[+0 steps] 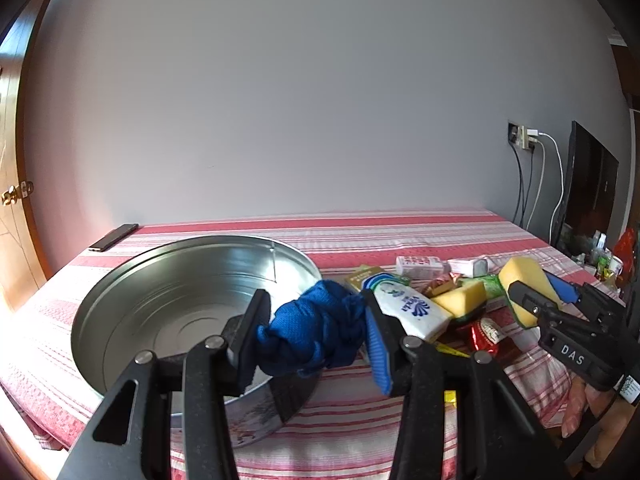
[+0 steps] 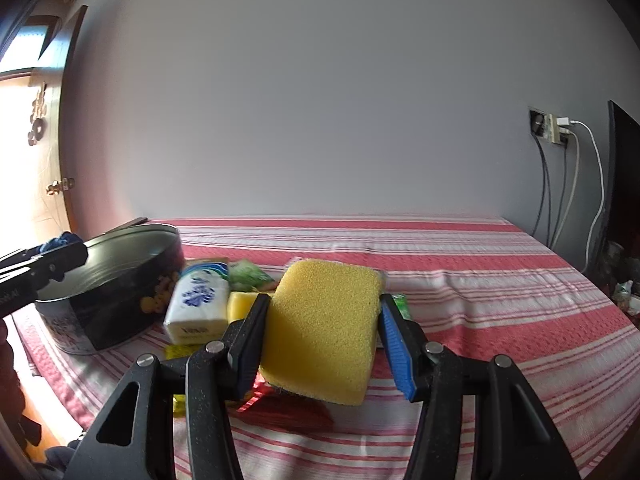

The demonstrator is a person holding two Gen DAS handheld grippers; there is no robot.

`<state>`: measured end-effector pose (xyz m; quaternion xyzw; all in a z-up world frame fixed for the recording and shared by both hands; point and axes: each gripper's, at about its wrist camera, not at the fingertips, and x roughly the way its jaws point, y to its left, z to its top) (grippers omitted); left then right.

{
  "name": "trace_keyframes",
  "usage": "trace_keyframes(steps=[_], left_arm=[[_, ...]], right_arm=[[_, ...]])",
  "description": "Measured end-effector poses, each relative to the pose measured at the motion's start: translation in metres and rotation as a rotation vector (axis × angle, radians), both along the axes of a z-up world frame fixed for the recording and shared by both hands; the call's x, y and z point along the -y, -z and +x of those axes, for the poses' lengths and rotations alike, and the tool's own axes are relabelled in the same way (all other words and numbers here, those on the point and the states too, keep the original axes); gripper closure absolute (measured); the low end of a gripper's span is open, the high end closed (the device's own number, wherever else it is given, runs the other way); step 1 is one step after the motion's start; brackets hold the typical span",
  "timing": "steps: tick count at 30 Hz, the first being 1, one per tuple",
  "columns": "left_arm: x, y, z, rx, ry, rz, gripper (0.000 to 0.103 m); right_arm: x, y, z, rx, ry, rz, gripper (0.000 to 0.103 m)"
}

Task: Organize objects
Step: 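Carry the blue cloth in the left gripper while the right gripper carries the yellow sponge to the tin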

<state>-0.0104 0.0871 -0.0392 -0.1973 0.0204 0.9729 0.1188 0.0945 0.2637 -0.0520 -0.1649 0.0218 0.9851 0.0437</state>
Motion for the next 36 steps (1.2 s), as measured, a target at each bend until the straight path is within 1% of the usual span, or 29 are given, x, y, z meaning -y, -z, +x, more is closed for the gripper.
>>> trace_keyframes(steps=[6, 17, 22, 29, 32, 36], left_arm=[[0.013, -0.001, -0.003, 0.002, -0.031, 0.021, 0.058], [0.031, 0.004, -0.009, 0.019, -0.083, 0.028, 0.058], [0.043, 0.004, -0.016, 0.028, -0.114, 0.028, 0.058], [0.065, 0.005, -0.025, 0.038, -0.164, 0.039, 0.058], [0.075, 0.006, -0.029, 0.042, -0.192, 0.036, 0.058], [0.090, 0.008, -0.037, 0.057, -0.227, 0.032, 0.058]], right_arm=[[0.016, -0.005, -0.002, -0.010, -0.039, 0.017, 0.047], [0.040, -0.016, -0.012, -0.014, -0.107, 0.033, 0.047], [0.050, -0.024, -0.024, -0.005, -0.160, 0.032, 0.047], [0.077, -0.038, -0.041, 0.001, -0.250, 0.047, 0.047], [0.088, -0.042, -0.051, 0.011, -0.280, 0.062, 0.047], [0.100, -0.046, -0.067, 0.040, -0.326, 0.047, 0.047]])
